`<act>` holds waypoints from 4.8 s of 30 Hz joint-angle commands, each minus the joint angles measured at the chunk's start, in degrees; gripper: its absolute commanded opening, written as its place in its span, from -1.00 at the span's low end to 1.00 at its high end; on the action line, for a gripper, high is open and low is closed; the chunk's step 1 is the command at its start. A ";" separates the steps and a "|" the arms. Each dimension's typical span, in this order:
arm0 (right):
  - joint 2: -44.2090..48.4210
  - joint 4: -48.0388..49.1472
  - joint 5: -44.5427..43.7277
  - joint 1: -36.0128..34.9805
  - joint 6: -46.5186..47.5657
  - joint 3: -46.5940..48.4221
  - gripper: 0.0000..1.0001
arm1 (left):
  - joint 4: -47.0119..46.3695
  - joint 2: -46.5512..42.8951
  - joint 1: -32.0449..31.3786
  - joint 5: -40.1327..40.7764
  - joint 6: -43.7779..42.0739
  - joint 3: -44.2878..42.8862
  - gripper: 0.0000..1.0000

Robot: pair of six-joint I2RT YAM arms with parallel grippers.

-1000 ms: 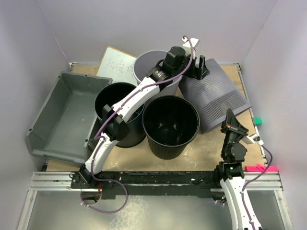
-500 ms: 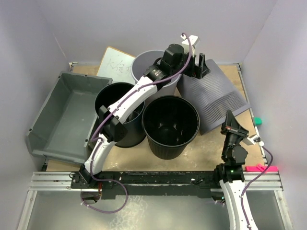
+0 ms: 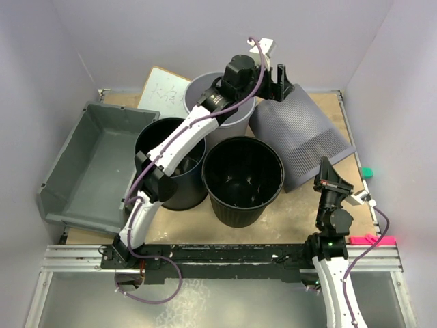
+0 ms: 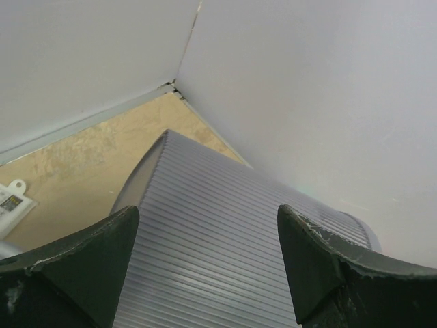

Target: Turn the large container upside down

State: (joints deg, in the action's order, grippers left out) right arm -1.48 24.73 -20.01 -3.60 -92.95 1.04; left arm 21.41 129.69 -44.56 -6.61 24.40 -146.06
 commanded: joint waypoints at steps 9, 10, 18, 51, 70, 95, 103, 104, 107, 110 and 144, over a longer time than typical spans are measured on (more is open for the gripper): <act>1.56 18.23 2.95 -0.08 1.34 -4.31 -1.00 | -0.64 0.67 1.78 -2.29 -1.57 -2.38 0.59; 1.56 18.43 3.02 -0.09 1.43 -4.09 -1.00 | -0.73 0.61 1.83 -2.85 -1.43 -2.33 0.59; 1.56 20.56 3.28 -0.10 2.38 -3.06 -1.00 | -0.48 0.63 1.81 -4.90 -1.37 -1.53 0.59; 1.56 21.40 5.67 -0.10 8.32 0.25 -1.00 | -1.53 4.55 2.37 -15.90 1.90 -0.32 0.58; -14.38 33.07 6.52 -0.10 9.99 -7.85 -0.86 | -12.71 6.91 0.09 -30.47 12.29 2.63 0.52; -23.31 18.28 11.91 -0.10 11.30 -8.07 -0.22 | -20.85 6.03 0.70 -26.23 16.67 0.34 0.53; -28.21 17.80 11.25 -0.10 10.56 -8.07 0.16 | -23.90 5.58 0.32 -27.82 19.19 0.77 0.53; -28.56 17.02 11.22 -0.10 10.18 -8.07 0.21 | -24.02 5.42 0.20 -27.88 19.19 0.85 0.53; -29.36 15.32 11.07 -0.10 9.70 -8.08 0.31 | -24.52 5.07 -0.44 -28.36 19.15 0.80 0.53; -30.25 14.66 10.34 -0.10 9.71 -8.11 0.42 | -24.52 4.73 -1.31 -28.76 18.89 1.00 0.53; -6.15 -35.75 4.75 -0.10 6.74 -0.58 1.00 | -21.51 0.44 -10.11 -28.46 16.65 8.86 0.51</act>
State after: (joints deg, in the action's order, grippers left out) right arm -12.38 1.41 -12.97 -3.49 -90.63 1.15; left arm 1.13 132.33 -54.52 -35.16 41.25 -136.68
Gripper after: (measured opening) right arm 0.998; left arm 0.757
